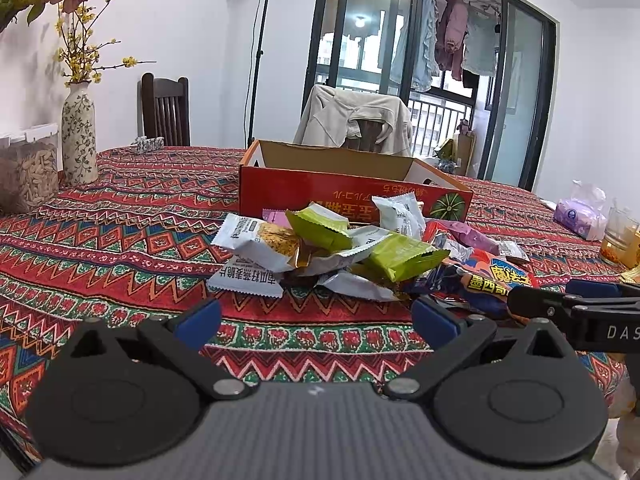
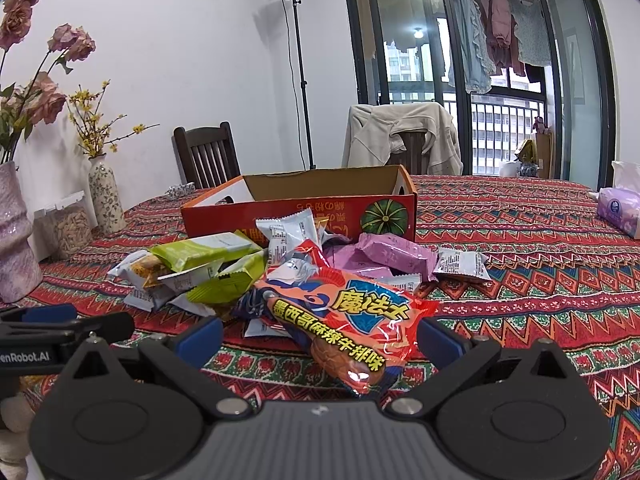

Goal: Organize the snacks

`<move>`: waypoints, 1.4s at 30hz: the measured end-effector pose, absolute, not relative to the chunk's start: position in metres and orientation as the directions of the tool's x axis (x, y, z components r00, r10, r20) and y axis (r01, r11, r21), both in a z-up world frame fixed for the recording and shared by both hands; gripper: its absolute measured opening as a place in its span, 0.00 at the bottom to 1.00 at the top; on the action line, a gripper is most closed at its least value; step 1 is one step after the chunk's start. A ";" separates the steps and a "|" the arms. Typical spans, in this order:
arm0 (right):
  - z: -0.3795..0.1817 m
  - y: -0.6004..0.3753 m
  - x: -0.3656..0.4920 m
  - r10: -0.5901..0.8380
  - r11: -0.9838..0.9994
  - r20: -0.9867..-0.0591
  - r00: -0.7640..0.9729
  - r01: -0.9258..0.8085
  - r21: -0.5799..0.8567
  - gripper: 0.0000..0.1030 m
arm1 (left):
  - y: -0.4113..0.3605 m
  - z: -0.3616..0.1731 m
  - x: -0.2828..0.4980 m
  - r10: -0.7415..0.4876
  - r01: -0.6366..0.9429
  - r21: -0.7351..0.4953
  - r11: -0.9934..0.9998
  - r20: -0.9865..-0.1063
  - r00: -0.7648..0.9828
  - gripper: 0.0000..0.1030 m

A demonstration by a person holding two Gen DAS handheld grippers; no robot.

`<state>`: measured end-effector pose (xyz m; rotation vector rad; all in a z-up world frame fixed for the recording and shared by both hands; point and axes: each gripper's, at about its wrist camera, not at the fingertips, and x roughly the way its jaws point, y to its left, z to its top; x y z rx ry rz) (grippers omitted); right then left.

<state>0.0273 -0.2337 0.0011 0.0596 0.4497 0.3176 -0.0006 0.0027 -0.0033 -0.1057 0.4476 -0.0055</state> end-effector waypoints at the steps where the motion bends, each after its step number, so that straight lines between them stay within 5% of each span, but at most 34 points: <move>1: 0.001 -0.234 0.027 0.315 0.949 -0.418 0.852 -0.289 0.126 1.00 | 0.003 -0.003 -0.001 -0.029 -0.018 -0.104 0.994 -0.431 0.902 1.00; 32: -0.017 -0.232 0.030 0.315 0.949 -0.431 0.845 -0.288 0.129 1.00 | 0.004 -0.004 -0.001 -0.029 -0.024 -0.116 0.993 -0.432 0.901 1.00; 42: -0.009 -0.224 0.060 0.279 0.947 -0.450 0.848 -0.321 -0.017 1.00 | 0.010 -0.004 0.003 -0.019 -0.041 -0.126 0.991 -0.444 0.896 1.00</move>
